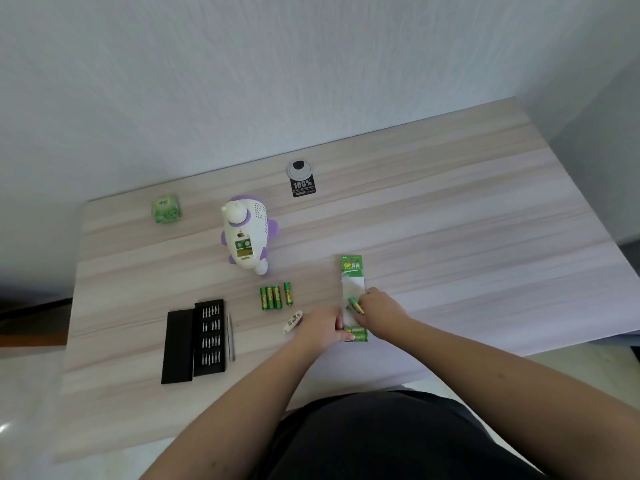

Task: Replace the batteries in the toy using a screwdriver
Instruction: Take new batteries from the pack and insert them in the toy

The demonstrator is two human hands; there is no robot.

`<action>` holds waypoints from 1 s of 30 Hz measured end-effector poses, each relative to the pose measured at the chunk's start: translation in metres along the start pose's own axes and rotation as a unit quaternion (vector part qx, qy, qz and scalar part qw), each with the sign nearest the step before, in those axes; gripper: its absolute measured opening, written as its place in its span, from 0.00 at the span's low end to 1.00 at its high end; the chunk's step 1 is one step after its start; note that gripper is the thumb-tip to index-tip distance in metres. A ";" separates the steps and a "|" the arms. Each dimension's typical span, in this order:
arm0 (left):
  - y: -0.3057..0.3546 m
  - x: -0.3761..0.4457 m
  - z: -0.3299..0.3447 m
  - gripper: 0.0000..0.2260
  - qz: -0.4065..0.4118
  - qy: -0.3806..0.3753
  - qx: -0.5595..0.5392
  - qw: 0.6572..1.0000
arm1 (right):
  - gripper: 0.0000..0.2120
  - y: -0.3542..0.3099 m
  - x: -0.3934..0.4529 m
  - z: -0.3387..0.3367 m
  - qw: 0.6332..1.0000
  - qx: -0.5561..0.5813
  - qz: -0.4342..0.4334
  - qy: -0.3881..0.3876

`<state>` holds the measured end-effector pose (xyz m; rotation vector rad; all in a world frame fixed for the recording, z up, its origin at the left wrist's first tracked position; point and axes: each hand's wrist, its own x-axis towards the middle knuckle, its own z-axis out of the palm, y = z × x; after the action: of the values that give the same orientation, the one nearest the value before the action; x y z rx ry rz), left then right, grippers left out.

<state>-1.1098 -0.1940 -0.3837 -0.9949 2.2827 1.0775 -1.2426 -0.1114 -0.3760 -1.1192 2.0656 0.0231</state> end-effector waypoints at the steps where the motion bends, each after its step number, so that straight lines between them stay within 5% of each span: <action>1: 0.000 0.000 0.001 0.14 0.002 0.001 0.002 1.000 | 0.11 0.003 0.000 -0.001 0.999 0.049 0.019 0.000; 6: 0.000 -0.001 0.001 0.14 0.018 0.004 0.017 1.000 | 0.09 0.018 -0.009 -0.010 0.937 0.333 0.103 0.031; 15: -0.002 -0.004 -0.003 0.15 0.029 0.013 -0.023 0.999 | 0.06 0.023 -0.037 -0.024 0.842 0.521 0.076 0.115; 22: -0.007 -0.015 -0.011 0.13 0.026 0.099 -0.061 0.993 | 0.03 -0.017 -0.048 -0.035 0.794 0.603 0.026 0.064; 27: 0.000 -0.040 -0.052 0.12 0.012 0.212 -0.333 0.919 | 0.05 -0.055 -0.052 -0.040 0.800 0.598 0.000 0.046; 30: 0.001 -0.066 -0.087 0.07 0.062 0.240 -0.374 0.894 | 0.04 -0.081 -0.056 -0.043 0.813 0.579 -0.016 0.064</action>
<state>-1.0739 -0.2345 -0.2890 -1.5569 2.3330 2.0484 -1.1936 -0.1365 -0.2839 -0.3555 1.6374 -1.1914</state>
